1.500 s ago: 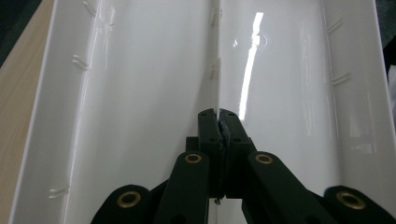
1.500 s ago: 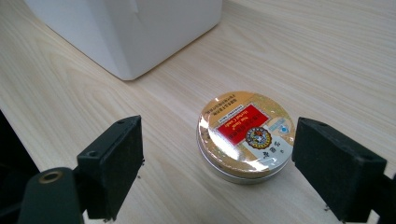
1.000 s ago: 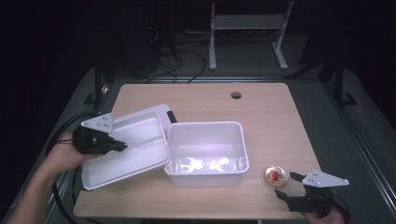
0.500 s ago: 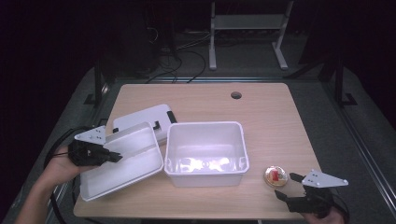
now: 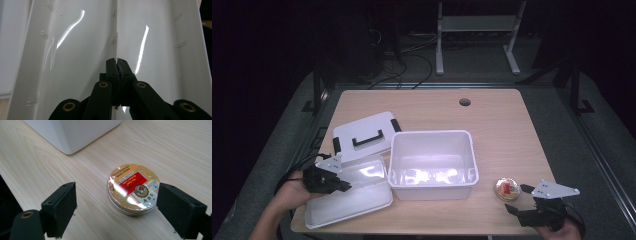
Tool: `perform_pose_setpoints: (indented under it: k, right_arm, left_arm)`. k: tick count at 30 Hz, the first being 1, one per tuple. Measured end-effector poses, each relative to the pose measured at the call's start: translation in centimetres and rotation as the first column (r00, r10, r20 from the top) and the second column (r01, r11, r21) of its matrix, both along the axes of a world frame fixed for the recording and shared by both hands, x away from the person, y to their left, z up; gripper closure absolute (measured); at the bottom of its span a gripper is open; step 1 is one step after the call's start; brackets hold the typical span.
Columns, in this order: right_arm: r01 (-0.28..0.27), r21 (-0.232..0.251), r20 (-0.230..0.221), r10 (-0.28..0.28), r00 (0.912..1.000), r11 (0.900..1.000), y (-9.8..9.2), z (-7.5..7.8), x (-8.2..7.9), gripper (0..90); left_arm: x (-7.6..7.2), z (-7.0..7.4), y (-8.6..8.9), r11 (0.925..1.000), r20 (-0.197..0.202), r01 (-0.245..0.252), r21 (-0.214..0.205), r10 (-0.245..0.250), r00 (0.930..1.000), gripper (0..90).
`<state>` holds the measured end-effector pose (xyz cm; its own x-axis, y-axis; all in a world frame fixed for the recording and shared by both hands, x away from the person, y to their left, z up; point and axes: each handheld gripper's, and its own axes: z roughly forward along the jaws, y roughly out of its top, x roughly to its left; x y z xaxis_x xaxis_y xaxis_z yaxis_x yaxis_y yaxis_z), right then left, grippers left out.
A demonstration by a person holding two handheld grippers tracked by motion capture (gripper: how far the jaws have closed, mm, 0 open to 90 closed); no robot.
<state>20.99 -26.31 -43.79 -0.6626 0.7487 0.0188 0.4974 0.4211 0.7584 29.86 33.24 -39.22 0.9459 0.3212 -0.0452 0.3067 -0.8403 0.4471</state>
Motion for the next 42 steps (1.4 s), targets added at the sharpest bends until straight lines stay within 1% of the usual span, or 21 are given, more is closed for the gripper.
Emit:
perform_pose_setpoints:
  k: [4,8,9,11,14,15,17,19,21,22,24,25,27,30,32,34,35,37,38,40,42]
  right_arm:
    - [-0.013,-0.013,-0.009,0.013,0.9999,0.9998,-0.2,0.4,0.2,16.0]
    - [-0.022,-0.05,-0.022,0.021,0.9995,0.9985,-1.0,1.4,0.6,14.6]
    - [-0.022,-0.059,-0.032,0.021,0.9993,0.998,-1.5,2.0,0.9,14.6]
    - [-0.022,-0.061,-0.033,0.02,0.9993,0.9979,-1.7,2.3,1.0,14.6]
    - [-0.03,-0.067,-0.038,0.027,0.9989,0.9973,-2.0,3.1,1.5,14.6]
    - [-0.046,-0.073,-0.049,0.042,0.9979,0.9963,-2.0,3.3,1.8,14.6]
    - [-0.053,-0.078,-0.054,0.049,0.9973,0.9955,-1.9,3.4,2.0,14.6]
    - [-0.082,-0.087,-0.083,0.075,0.9937,0.9928,-1.9,3.4,2.4,14.6]
    - [-0.105,-0.095,-0.093,0.096,0.991,0.99,-1.8,3.2,2.7,14.6]
    - [-0.116,-0.099,-0.101,0.106,0.9893,0.9883,-1.7,3.2,2.8,14.6]
    - [-0.134,-0.119,-0.116,0.12,0.9859,0.9838,-1.4,3.2,3.1,14.6]
    - [-0.145,-0.127,-0.117,0.13,0.9846,0.9813,-1.2,3.2,3.2,14.6]
    - [-0.167,-0.152,-0.127,0.148,0.9808,0.9741,-0.8,3.3,3.4,14.5]
    - [-0.204,-0.19,-0.146,0.178,0.9732,0.9604,-0.2,3.2,3.8,13.9]
    - [-0.219,-0.226,-0.167,0.184,0.9688,0.9492,0.2,2.8,4.3,13.9]
    - [-0.223,-0.247,-0.184,0.18,0.9663,0.9429,0.4,2.5,4.8,13.9]
    - [-0.224,-0.253,-0.195,0.177,0.9647,0.9412,0.5,2.3,5.1,13.8]
    - [-0.228,-0.265,-0.216,0.173,0.9609,0.9369,0.7,1.9,5.6,13.8]
    - [-0.235,-0.274,-0.227,0.174,0.9581,0.9326,0.9,1.7,5.9,13.8]
    - [-0.249,-0.303,-0.25,0.175,0.9523,0.9199,1.2,1.2,6.3,13.8]
    - [-0.253,-0.319,-0.267,0.17,0.9487,0.9133,1.5,0.8,6.7,13.8]
  left_arm:
    - [0.0,-0.8,-0.4,0.9999,-0.009,0.011,0.009,-0.01,0.9999,89.4]
    - [-0.2,-1.6,-1.0,0.9996,-0.02,0.025,0.009,-0.025,0.9995,89.4]
    - [-0.1,-1.9,-1.1,0.9995,-0.022,0.029,0.011,-0.029,0.9994,89.4]
    - [-0.1,-2.2,-1.2,0.9996,-0.024,0.027,0.012,-0.027,0.9993,89.4]
    - [0.1,-2.5,-1.3,0.9997,-0.022,0.024,0.01,-0.024,0.9995,89.3]
    - [0.1,-2.6,-1.4,0.9996,-0.021,0.022,0.016,-0.022,0.9995,88.8]
    - [0.0,-2.6,-1.4,0.9998,-0.009,0.017,0.012,-0.017,0.9998,88.1]
    - [-0.4,-1.8,-1.4,0.9999,-0.005,0.004,-0.015,-0.004,1.0,70.3]
    - [-0.9,-1.1,-1.4,0.9998,0.027,-0.003,-0.022,0.003,0.9996,63.9]
    - [-1.3,-0.6,-1.3,0.9992,0.047,-0.019,-0.036,0.021,0.9987,58.4]
    - [-1.8,-0.1,-1.2,0.9979,0.083,-0.035,-0.054,0.039,0.9957,50.2]
    - [-2.0,0.1,-1.1,0.9972,0.089,-0.04,-0.063,0.046,0.995,46.1]
    - [-2.3,0.2,-1.1,0.9961,0.103,-0.072,-0.05,0.077,0.9917,35.8]
    - [-2.7,0.4,-1.2,0.9929,0.116,-0.093,-0.075,0.101,0.9881,29.0]
    - [-2.8,0.3,-1.3,0.9918,0.123,-0.098,-0.083,0.108,0.9865,26.9]
    - [-2.7,0.1,-1.4,0.9926,0.12,-0.114,-0.043,0.118,0.9857,24.3]
    - [-2.7,0.0,-1.3,0.9911,0.123,-0.126,-0.042,0.131,0.9838,23.9]
    - [-2.8,-0.2,-1.1,0.9896,0.119,-0.131,-0.058,0.138,0.9833,23.3]
    - [-2.9,-0.3,-0.8,0.9874,0.113,-0.144,-0.066,0.151,0.982,23.3]
    - [-3.0,-0.6,-0.5,0.9842,0.109,-0.162,-0.071,0.169,0.9795,22.4]
    - [-3.2,-0.7,-0.2,0.9808,0.113,-0.178,-0.081,0.186,0.976,21.6]
